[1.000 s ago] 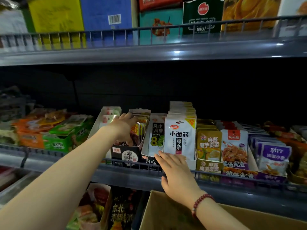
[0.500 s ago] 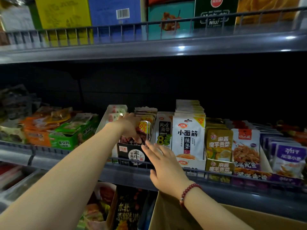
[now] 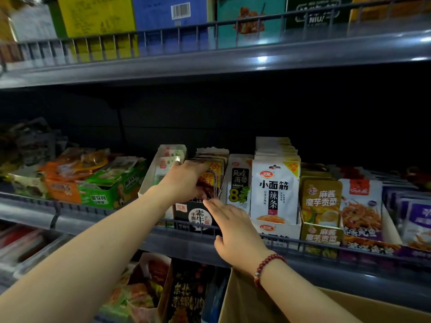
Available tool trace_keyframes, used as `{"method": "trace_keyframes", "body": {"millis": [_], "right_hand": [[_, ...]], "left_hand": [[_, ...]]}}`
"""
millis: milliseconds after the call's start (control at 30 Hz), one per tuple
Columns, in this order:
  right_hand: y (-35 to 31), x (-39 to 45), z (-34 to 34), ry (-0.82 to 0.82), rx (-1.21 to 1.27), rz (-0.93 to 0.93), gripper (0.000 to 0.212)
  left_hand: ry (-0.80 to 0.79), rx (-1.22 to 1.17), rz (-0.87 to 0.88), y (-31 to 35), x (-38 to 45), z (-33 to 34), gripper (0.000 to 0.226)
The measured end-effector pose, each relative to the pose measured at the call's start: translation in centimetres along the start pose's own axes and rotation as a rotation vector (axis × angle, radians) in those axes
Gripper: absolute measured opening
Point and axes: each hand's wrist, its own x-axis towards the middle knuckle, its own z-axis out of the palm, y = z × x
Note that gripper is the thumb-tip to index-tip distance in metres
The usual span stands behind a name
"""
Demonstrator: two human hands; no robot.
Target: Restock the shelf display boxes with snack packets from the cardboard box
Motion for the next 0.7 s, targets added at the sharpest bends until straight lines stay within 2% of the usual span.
{"method": "trace_keyframes", "body": {"millis": [100, 233, 300, 367, 400, 467, 500, 533, 600, 700], "right_hand": [[-0.1, -0.1, -0.1, 0.002, 0.016, 0.004, 0.077], [-0.2, -0.2, -0.1, -0.009, 0.029, 0.01, 0.078], [-0.3, -0.2, -0.1, -0.012, 0.028, 0.018, 0.078], [-0.3, -0.3, 0.0, -0.012, 0.023, 0.026, 0.078], [-0.4, -0.3, 0.0, -0.011, 0.02, 0.028, 0.077], [-0.4, -0.3, 0.0, -0.014, 0.023, 0.037, 0.077], [-0.5, -0.3, 0.0, -0.016, 0.026, 0.042, 0.077], [-0.6, -0.3, 0.0, -0.019, 0.027, 0.044, 0.077], [-0.7, -0.3, 0.0, -0.015, 0.031, 0.049, 0.077], [-0.7, -0.3, 0.1, -0.006, 0.047, 0.061, 0.076]], "left_hand": [[0.009, -0.097, -0.017, -0.4, -0.2, 0.1, 0.069], [0.116, -0.328, -0.111, -0.5, -0.4, -0.2, 0.063], [0.061, -0.364, -0.058, -0.1, -0.9, 0.0, 0.055], [0.097, -0.502, -0.008, 0.0, -1.2, 0.6, 0.048], [0.176, -0.632, -0.043, -0.3, -1.3, 0.7, 0.045], [0.421, -0.816, -0.221, -1.4, -1.3, 0.8, 0.04], [0.506, -0.762, -0.335, -2.3, -1.3, 0.8, 0.041], [0.518, -0.635, -0.444, -3.2, -1.3, 1.0, 0.042], [0.339, -0.473, -0.562, -4.5, -1.7, 1.4, 0.044], [-0.033, -0.506, -0.523, -4.2, -2.6, 1.9, 0.05]]}}
